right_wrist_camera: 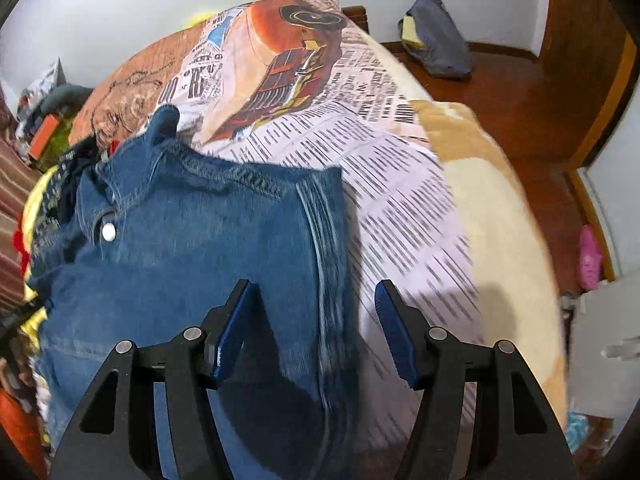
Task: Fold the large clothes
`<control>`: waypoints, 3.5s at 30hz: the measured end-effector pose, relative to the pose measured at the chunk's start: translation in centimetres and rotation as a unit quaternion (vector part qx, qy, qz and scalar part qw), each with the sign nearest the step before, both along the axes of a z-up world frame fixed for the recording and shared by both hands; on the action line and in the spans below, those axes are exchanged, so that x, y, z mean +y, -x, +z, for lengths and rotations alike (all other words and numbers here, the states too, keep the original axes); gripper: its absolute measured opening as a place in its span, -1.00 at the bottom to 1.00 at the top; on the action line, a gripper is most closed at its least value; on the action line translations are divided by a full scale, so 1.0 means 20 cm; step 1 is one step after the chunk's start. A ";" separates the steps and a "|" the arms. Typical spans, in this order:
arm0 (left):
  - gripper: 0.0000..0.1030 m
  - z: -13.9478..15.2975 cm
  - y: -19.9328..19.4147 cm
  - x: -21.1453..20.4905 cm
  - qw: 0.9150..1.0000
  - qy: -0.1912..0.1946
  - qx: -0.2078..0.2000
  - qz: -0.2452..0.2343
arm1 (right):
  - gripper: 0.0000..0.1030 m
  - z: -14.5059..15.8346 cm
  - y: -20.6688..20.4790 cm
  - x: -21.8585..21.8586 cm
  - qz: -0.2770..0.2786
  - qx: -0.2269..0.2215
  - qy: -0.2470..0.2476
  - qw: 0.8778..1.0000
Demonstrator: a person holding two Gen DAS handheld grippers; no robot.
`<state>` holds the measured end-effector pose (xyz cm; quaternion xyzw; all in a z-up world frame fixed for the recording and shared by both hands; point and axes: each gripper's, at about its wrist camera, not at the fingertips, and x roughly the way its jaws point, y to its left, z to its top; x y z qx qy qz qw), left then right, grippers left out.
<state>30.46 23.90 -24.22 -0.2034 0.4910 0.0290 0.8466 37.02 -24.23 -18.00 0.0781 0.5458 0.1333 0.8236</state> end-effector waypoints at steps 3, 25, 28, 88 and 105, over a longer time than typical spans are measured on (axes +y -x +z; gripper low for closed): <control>-0.16 -0.03 -0.04 0.01 1.000 0.018 -0.011 -0.001 | 0.13 -0.01 -0.08 0.01 0.001 -0.008 -0.012 1.000; -0.95 0.75 -0.08 -0.37 0.973 -0.190 -0.128 -0.023 | -0.69 0.57 0.02 0.15 0.061 -0.187 -0.019 0.980; -1.00 0.86 -0.12 -0.34 0.961 -0.221 -0.166 0.008 | -0.69 0.60 0.00 0.17 0.064 -0.199 -0.019 0.978; 0.77 -0.04 0.79 -0.21 0.996 0.021 0.091 -0.017 | 0.48 0.03 0.79 -0.20 0.024 0.027 -0.021 0.999; -0.91 0.22 0.73 -0.28 0.995 0.090 0.007 -0.031 | -0.77 0.30 0.73 -0.09 0.080 -0.068 -0.059 0.993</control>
